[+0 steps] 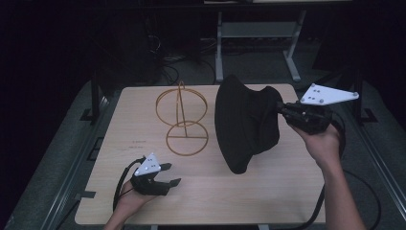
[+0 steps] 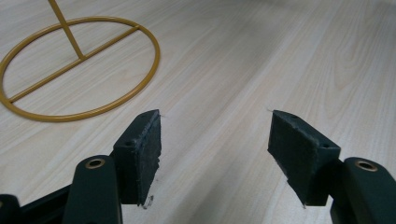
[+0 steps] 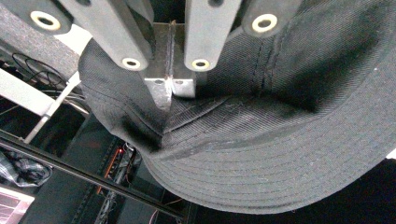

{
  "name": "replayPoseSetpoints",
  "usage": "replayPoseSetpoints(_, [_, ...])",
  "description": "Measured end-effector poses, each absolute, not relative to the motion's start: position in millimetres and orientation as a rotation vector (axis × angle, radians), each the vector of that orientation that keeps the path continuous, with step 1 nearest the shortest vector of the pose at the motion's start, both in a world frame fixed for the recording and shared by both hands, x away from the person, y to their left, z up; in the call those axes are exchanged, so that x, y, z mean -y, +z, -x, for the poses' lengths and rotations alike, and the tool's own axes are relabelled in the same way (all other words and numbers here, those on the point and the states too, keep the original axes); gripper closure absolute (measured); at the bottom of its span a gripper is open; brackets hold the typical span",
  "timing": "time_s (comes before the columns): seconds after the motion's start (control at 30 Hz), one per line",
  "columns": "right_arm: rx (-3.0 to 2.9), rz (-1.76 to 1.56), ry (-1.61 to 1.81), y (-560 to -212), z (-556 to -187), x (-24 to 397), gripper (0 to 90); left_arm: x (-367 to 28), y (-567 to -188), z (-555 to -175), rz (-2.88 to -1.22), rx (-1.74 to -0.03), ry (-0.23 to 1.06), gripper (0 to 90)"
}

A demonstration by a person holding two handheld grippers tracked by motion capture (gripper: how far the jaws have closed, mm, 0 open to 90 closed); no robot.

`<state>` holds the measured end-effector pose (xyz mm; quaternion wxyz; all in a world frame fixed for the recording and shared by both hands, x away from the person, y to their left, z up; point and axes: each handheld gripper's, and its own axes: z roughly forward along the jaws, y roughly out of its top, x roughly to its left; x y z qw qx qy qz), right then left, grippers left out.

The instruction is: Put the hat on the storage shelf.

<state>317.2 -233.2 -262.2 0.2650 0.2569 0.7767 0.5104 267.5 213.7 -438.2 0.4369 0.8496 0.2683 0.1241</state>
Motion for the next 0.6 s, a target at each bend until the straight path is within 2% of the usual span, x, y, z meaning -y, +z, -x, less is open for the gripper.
replayPoseSetpoints(0.3, [-2.096,-0.677,1.386,-247,-327,225,89.7,-216,-440,-270,-2.109,-0.699,0.29,26.1])
replayPoseSetpoints(0.6, [-2.094,-0.649,1.394,-232,-333,214,89.8,-221,-439,-271,-2.103,-0.711,0.297,24.7])
